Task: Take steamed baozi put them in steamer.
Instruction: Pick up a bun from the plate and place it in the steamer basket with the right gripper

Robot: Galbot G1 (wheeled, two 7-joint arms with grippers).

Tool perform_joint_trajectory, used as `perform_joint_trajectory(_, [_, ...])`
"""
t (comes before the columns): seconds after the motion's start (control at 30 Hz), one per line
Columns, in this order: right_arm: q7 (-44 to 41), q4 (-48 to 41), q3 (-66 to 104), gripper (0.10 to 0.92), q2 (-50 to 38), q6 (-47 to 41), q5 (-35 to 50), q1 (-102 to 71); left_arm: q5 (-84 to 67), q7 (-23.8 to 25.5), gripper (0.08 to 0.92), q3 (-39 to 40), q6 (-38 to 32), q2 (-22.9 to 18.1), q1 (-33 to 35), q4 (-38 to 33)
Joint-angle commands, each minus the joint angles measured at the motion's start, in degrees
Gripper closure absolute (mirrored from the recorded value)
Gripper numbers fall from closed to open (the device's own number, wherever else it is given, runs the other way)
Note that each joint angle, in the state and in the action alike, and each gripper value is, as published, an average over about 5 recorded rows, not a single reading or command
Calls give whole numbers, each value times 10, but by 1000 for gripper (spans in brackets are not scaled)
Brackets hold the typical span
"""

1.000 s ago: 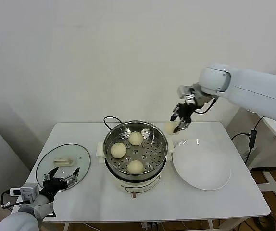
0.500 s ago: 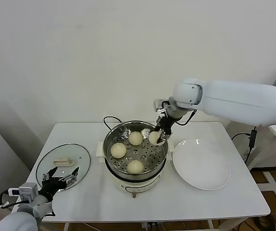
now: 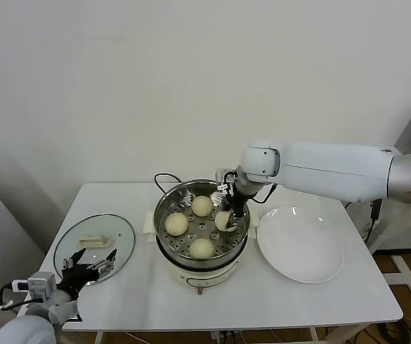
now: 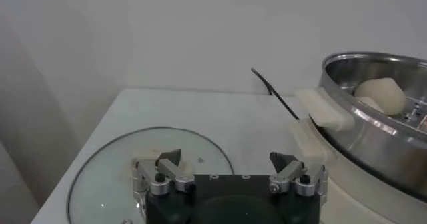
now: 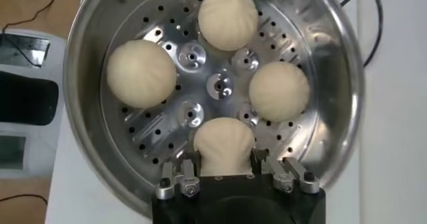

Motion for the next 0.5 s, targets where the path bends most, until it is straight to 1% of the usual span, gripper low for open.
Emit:
perform_joint_trajectory(0.03, [19,-5,6,538,9,-10,-4,-23,0,0,177,-1,0,0,0,1])
perform_joint_trajectory(0.13, [19,-7,17,483,6,-10,1,-25,0,0,177,-1,0,-1,0,0])
perform_joint_trajectory(0.3, [7,-10,51,338,-19,-4,16,-19,0,0,177,-2,0,-2,1,1])
perform_joint_trajectory(0.4, [2,1,80,257,-55,-1,38,-14,0,0,177,-2,0,-2,1,2])
perform_joint_trajectory(0.5, [11,26,117,212,-110,4,77,-15,1,-1,177,-3,1,-3,-1,0])
